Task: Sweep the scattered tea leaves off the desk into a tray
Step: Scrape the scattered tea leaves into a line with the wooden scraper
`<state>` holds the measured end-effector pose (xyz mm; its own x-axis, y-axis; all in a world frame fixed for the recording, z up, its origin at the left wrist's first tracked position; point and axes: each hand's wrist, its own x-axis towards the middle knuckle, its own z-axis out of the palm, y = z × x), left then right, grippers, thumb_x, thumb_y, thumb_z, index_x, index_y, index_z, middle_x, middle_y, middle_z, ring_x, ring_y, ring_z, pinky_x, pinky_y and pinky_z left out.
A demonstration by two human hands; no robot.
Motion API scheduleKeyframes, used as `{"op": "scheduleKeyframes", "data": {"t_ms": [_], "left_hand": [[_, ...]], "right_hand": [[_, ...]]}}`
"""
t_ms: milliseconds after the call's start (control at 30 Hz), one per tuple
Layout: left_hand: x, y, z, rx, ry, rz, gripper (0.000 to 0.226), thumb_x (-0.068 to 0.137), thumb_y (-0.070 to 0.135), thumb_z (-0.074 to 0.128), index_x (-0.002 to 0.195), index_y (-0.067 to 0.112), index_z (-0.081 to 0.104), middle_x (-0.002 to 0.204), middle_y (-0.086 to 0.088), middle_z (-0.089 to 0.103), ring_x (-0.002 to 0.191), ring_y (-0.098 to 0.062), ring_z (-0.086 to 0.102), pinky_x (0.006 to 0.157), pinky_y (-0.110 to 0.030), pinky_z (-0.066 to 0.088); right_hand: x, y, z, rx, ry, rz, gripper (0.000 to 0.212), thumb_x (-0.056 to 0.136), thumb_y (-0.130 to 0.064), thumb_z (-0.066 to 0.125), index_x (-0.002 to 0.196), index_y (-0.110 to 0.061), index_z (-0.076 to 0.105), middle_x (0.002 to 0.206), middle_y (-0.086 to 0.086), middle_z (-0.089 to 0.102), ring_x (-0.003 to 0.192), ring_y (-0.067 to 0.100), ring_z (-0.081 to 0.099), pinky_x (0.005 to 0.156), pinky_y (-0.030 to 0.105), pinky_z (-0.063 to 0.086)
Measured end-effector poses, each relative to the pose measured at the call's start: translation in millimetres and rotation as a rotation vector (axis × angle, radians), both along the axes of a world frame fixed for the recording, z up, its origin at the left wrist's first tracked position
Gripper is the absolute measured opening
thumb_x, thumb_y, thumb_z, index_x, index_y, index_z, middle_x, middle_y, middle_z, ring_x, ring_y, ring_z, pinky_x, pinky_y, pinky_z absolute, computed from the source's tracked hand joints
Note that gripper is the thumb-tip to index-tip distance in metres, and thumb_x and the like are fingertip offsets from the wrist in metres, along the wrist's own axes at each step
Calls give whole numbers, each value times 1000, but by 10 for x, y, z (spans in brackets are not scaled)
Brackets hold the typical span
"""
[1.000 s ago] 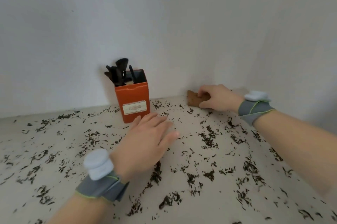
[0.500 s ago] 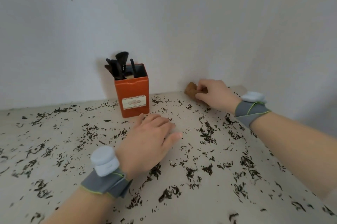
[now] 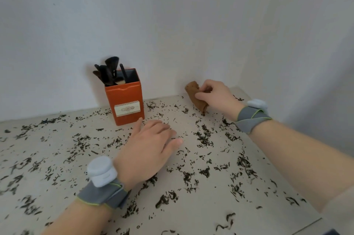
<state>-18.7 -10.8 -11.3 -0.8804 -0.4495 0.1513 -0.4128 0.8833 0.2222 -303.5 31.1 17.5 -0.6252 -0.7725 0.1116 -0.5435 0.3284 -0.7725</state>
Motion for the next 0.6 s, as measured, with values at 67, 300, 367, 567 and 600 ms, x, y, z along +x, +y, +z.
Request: {"op": "scheduleKeyframes", "data": {"t_ms": [67, 300, 367, 567, 600], "left_hand": [[3, 3, 4, 7, 13, -2, 77, 98, 74, 2, 141, 39, 55, 144, 22, 52, 145, -1, 30, 128, -53, 8], [-13, -10, 43, 33, 124, 27, 58, 107, 58, 19, 150, 34, 49, 147, 17, 50, 142, -4, 34, 125, -48, 22], [-27, -10, 51, 22, 146, 25, 55, 108, 54, 24, 152, 30, 46, 151, 14, 48, 143, -7, 33, 123, -44, 26], [-65, 27, 44, -11, 132, -19, 56, 108, 48, 28, 154, 22, 43, 158, 9, 41, 142, -15, 32, 117, -43, 35], [-66, 29, 37, -14, 128, -25, 56, 107, 48, 27, 154, 22, 43, 158, 9, 41, 142, -15, 32, 116, -43, 35]], "right_hand": [[18, 7, 10, -65, -157, -14, 13, 84, -30, 76, 89, -20, 69, 97, 7, 71, 92, 30, 71, 81, 47, 61], [249, 23, -58, -314, -1036, 99, 27, 96, -10, 62, 118, -3, 48, 120, 39, 58, 98, 54, 69, 78, 52, 59], [337, -3, -100, -334, -1131, 124, 34, 97, -10, 60, 127, -1, 46, 125, 38, 53, 101, 52, 69, 82, 52, 58], [518, -50, -165, -418, -1272, 105, 30, 95, -5, 63, 122, 1, 51, 118, 33, 56, 82, 37, 71, 77, 44, 60], [533, -52, -164, -426, -1270, 91, 28, 95, -3, 64, 120, -1, 51, 120, 32, 55, 82, 36, 70, 76, 43, 60]]}}
